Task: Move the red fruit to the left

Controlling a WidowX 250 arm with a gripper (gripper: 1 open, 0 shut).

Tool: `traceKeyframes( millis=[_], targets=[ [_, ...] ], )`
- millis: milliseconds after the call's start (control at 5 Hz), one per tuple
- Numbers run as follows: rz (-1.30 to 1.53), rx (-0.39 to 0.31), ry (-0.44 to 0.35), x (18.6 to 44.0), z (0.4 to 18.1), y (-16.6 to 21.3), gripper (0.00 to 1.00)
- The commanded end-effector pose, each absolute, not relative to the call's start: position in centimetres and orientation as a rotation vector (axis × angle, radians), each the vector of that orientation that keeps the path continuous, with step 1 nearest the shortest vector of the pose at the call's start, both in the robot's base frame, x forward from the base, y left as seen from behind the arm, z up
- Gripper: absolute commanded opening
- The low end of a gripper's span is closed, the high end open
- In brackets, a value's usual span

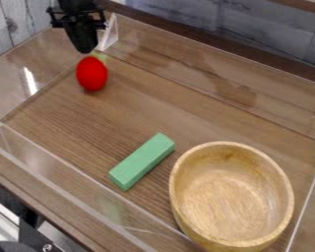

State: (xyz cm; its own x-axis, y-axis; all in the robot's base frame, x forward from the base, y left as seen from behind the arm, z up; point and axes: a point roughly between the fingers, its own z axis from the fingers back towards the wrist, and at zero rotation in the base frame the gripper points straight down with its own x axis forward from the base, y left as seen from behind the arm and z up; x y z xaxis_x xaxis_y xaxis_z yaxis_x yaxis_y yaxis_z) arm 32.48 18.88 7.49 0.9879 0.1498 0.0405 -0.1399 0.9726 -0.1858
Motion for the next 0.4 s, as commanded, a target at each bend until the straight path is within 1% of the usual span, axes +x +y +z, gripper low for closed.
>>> traceKeyframes(
  millis=[0,200],
  targets=[
    [0.164,-0.156,-0.082,32.58,8.36,19.09,1.00],
    [0.142,-0.154,-0.073,32.84,8.26,18.51,1.00]
  ],
)
